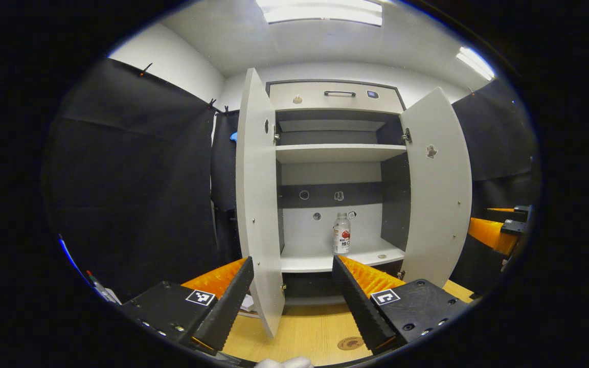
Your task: Grasp the bottle in the cabinet with the left hand and place it on the coaster, then close the right door with the right hand and the left door with the left hand.
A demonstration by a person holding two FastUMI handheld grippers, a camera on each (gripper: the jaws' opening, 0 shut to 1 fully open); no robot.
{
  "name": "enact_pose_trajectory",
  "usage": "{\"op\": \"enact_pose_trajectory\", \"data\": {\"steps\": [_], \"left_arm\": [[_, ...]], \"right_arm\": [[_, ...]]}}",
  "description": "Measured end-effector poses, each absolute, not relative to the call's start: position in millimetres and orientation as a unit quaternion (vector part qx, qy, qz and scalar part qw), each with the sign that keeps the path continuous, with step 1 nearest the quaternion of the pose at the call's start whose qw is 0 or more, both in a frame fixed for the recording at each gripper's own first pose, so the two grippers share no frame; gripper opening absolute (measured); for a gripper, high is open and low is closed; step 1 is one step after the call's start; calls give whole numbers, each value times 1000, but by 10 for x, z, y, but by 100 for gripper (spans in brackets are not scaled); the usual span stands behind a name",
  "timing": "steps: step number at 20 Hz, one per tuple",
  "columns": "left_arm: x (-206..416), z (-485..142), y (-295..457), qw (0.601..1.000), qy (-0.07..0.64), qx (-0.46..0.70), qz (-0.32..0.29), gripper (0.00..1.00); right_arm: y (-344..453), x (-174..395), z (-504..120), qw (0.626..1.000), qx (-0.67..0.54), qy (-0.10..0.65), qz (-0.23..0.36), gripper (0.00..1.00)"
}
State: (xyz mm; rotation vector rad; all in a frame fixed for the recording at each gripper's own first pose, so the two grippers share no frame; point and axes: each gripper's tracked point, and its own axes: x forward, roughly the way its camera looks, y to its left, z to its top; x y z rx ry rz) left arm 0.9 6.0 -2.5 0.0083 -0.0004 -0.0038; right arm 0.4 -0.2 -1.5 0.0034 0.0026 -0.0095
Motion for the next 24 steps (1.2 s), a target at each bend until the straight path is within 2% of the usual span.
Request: {"op": "enact_pose_trajectory", "data": {"steps": [8,13,18,24], "left_arm": [[79,-57,-22,1000,2,7,-7,95],[349,-133,-237,1000,11,1,-19,95],[1073,-216,-642,999,10,-6,-39,95],[2239,-472,-1159,997,24,-23,-64,94]], "right_arm": [[-6,10,-25,1000,1,4,-5,97],[-14,12,-38,1000,2,10,-3,98],[-19,37,3,1000,-2,1,3,98],[-38,84,27,1000,-14,-4,11,97]]}}
